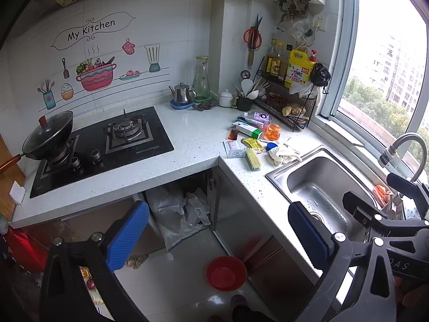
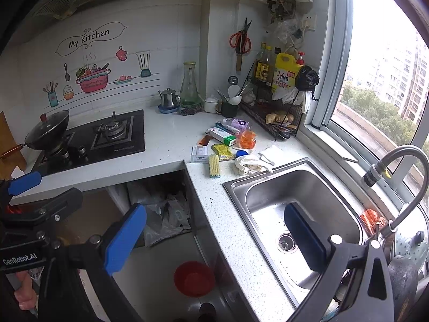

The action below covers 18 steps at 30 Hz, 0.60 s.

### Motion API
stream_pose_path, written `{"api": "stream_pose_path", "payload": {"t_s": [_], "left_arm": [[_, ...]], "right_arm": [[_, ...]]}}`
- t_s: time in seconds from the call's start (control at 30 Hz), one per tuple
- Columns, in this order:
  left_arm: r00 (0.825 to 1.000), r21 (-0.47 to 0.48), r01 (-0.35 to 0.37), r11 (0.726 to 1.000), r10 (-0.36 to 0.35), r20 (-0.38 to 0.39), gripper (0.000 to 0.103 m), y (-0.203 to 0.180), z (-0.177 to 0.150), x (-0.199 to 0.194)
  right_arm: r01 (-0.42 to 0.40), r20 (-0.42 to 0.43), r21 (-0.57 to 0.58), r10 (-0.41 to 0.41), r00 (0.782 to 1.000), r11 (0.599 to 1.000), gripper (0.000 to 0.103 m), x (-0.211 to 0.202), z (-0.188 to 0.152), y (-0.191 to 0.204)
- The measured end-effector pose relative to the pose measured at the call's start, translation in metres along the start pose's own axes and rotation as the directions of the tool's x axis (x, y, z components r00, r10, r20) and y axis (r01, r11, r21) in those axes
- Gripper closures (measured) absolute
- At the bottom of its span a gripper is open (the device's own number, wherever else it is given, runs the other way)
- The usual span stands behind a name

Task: Collect trash

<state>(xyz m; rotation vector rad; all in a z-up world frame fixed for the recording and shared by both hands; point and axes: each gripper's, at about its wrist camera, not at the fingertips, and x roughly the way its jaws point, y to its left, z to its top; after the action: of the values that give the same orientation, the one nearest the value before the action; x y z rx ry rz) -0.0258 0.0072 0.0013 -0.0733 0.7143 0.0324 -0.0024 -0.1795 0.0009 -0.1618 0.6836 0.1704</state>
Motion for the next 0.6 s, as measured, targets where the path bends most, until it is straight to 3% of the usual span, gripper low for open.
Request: {"api": "stream_pose_path", "payload": {"t_s": [0.6], "left_arm": [[1.0, 0.001, -0.019, 1.0, 0.019, 0.003, 0.0, 0.003, -0.0035, -0.006]], "right_arm": [[0.006, 0.0, -0.01, -0.006, 1.0, 1.0, 0.0, -0.0042, 0.0001, 0.0058]]}}
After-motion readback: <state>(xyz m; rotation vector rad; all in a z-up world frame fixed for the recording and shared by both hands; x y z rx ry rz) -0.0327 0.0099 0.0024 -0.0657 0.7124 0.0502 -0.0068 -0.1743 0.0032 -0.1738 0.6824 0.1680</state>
